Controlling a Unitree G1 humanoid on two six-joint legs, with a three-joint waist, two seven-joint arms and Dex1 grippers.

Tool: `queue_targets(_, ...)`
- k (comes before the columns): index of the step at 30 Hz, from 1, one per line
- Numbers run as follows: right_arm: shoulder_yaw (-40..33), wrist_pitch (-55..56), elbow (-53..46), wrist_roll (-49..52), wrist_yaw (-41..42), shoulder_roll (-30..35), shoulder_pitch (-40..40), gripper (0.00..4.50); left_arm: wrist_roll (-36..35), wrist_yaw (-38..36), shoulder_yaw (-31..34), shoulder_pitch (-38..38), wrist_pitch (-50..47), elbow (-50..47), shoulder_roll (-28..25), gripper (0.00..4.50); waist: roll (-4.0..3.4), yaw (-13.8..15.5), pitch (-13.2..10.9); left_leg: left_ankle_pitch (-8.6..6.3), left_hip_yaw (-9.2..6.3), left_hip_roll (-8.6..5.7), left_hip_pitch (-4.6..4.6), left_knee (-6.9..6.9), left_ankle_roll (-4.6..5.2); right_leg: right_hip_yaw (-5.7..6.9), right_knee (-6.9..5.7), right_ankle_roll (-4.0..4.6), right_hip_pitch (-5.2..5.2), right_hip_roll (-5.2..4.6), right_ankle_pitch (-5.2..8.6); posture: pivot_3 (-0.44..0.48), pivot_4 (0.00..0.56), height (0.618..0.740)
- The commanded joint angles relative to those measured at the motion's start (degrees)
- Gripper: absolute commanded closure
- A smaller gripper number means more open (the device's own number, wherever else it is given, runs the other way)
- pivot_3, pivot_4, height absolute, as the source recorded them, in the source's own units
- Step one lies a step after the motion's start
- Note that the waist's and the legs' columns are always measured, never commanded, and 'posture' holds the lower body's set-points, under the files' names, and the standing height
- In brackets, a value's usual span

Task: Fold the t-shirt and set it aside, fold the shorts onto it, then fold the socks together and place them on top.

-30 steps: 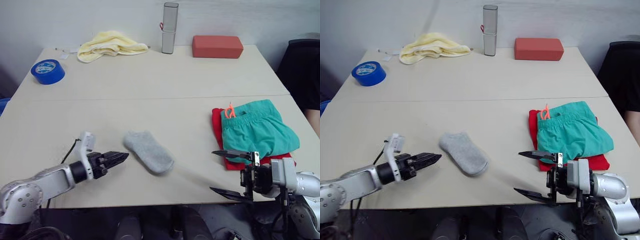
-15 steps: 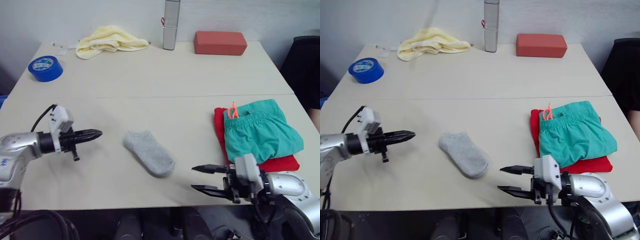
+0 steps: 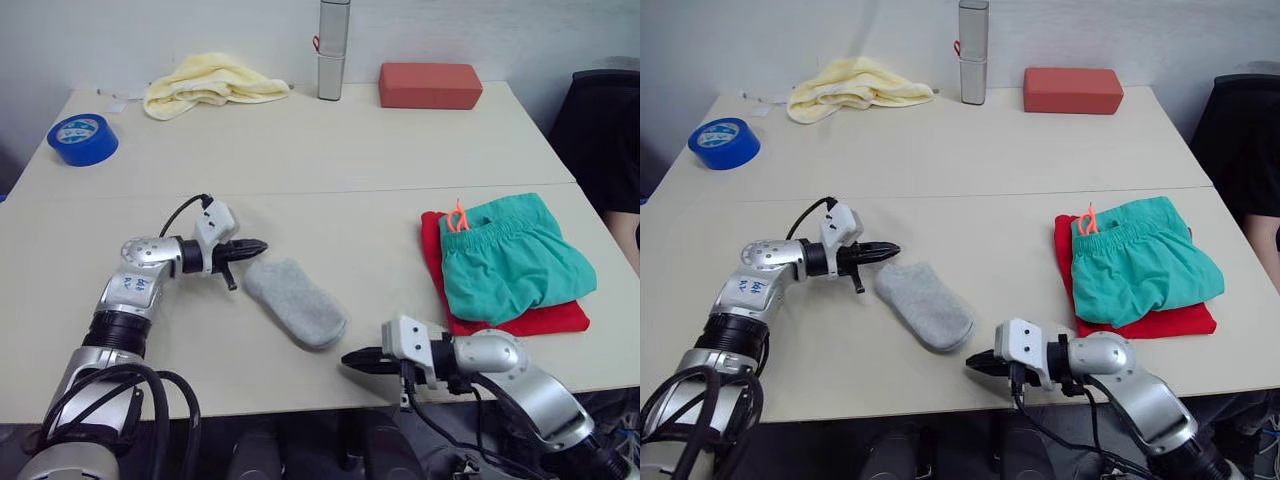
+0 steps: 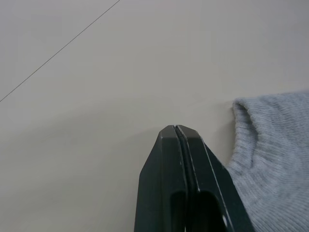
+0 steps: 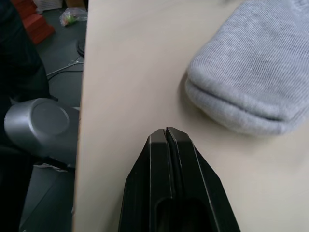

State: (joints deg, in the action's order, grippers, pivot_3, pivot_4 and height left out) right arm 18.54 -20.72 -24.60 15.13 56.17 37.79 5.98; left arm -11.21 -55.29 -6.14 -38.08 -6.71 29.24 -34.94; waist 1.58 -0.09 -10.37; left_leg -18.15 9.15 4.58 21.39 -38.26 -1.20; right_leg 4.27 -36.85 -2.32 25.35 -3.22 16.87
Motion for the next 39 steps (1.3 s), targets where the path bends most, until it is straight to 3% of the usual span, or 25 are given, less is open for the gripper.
queue_targets(1,0.8,-1.5,0.7,-0.8,-2.3,-2.2,1.0,4.48,1.5,-2.0,-0.5,-0.7,0.9,-0.1,-0.1,4.5,0.01,0.0,0.0,0.0,0.01,0.0,0.0,-0.02,0.0,0.0,-0.03,0.0,0.01,0.0,0.0,0.0,0.15,0.74)
queue_targets(9,-2.7,-4.1,4.1,0.2,-5.5,-5.5,5.0,4.48,-0.5,-7.6,0.1,6.2,-8.2,-11.9,-3.5,4.5,0.02,-0.4,0.0,0.02,0.08,0.02,-0.02,-0.18,0.01,-0.14,-0.28,0.02,0.06,-0.11,0.01,0.0,0.15,0.74)
queue_targets(20,-5.9,-3.7,11.2,-0.4,-4.1,-3.6,9.1,4.48,-4.6,-3.6,6.8,18.4,-18.3,-29.0,-7.4,4.5,0.03,-0.4,0.0,0.02,0.06,0.05,-0.1,-0.19,0.02,-0.69,-0.43,0.11,0.07,-0.29,0.06,0.0,0.15,0.74)
queue_targets(23,-8.5,-1.8,13.0,0.1,-1.5,-0.9,8.7,4.48,-5.3,0.2,12.2,22.7,-19.4,-31.2,-8.0,4.5,0.03,-0.4,0.0,0.01,0.06,0.05,-0.12,-0.17,0.03,-0.73,-0.46,0.12,0.07,-0.3,0.06,0.0,0.15,0.74)
queue_targets(26,-11.9,2.3,13.8,2.3,1.0,0.2,8.2,4.48,-8.9,-0.7,16.6,25.2,-20.6,-31.9,-8.7,4.5,0.04,-0.5,0.0,0.0,0.08,0.07,-0.13,-0.16,0.05,-0.73,-0.45,0.11,0.07,-0.31,0.06,0.0,0.15,0.74)
queue_targets(29,-13.7,5.6,12.2,6.6,6.4,0.0,8.4,4.5,-15.3,-0.9,22.3,27.6,-26.4,-33.8,-8.7,3.92,0.05,-0.7,0.0,-0.02,0.08,0.09,-0.16,-0.08,0.09,-0.73,-0.46,0.12,0.09,-0.3,0.07,0.0,0.15,0.74)
queue_targets(32,-12.7,4.0,11.6,8.0,6.5,-1.9,10.7,4.5,-20.1,0.1,25.9,29.7,-35.5,-35.2,-10.5,3.03,0.07,-1.3,0.0,-0.02,0.07,0.12,-0.21,-0.02,0.08,-0.74,-0.49,0.12,0.08,-0.29,0.07,0.0,0.15,0.74)
queue_targets(39,-3.0,3.3,17.3,-1.1,2.1,-8.2,19.0,4.5,-33.7,6.5,31.8,24.9,-71.7,-31.7,-13.9,0.86,0.12,-1.8,0.0,0.16,-0.03,0.13,-0.25,0.03,-0.24,-0.73,-0.62,0.26,0.13,-0.29,0.14,0.0,0.15,0.74)
